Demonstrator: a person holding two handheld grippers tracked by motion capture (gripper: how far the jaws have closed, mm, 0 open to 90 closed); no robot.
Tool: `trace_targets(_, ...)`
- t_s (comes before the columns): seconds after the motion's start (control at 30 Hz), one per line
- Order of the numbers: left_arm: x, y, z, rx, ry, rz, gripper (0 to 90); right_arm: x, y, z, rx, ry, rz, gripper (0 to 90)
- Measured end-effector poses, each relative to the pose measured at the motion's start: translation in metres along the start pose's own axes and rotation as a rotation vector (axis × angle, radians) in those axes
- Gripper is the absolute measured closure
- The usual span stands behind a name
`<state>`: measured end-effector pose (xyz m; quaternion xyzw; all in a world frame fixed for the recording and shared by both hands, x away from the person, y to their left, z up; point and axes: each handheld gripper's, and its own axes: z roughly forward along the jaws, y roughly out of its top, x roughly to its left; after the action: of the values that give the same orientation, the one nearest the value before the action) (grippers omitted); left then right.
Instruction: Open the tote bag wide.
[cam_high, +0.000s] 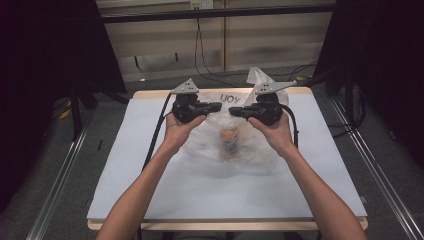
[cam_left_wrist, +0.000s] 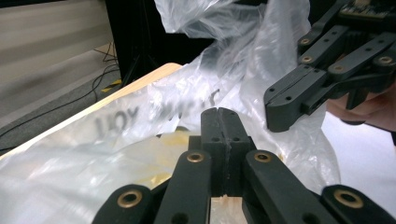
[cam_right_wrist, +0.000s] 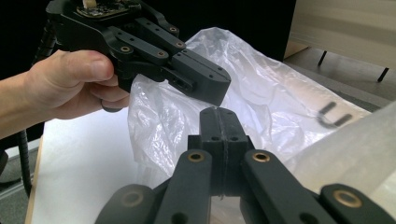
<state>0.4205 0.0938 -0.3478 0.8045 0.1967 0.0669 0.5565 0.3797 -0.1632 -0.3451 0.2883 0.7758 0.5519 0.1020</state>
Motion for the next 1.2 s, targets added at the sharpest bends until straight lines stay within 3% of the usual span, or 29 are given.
trace_targets(0.3,-0.005,-0.018,-0.002,0.022,-0.014,0.001,90.0,0.007,-0.015,-0.002,-0.001,0.01,0.012,90.0)
trace_targets(0.4,-0.008,-0.032,0.001,0.048,-0.017,-0.001,90.0,0.009,-0.023,-0.003,-0.01,0.013,0.017,90.0)
trace_targets(0.6,-0.01,-0.045,0.003,0.063,-0.018,-0.007,90.0,0.01,-0.03,-0.008,-0.012,-0.003,0.016,90.0)
trace_targets(0.8,-0.011,-0.055,0.009,0.09,-0.022,-0.01,90.0,0.006,-0.042,-0.011,-0.009,-0.025,0.038,90.0)
trace_targets(1.13,-0.007,-0.071,0.008,0.099,-0.041,-0.018,90.0,0.002,-0.058,-0.011,-0.018,-0.021,0.062,90.0)
trace_targets(1.2,-0.007,-0.075,0.008,0.121,-0.035,-0.008,90.0,0.002,-0.063,-0.01,-0.015,-0.018,0.065,90.0)
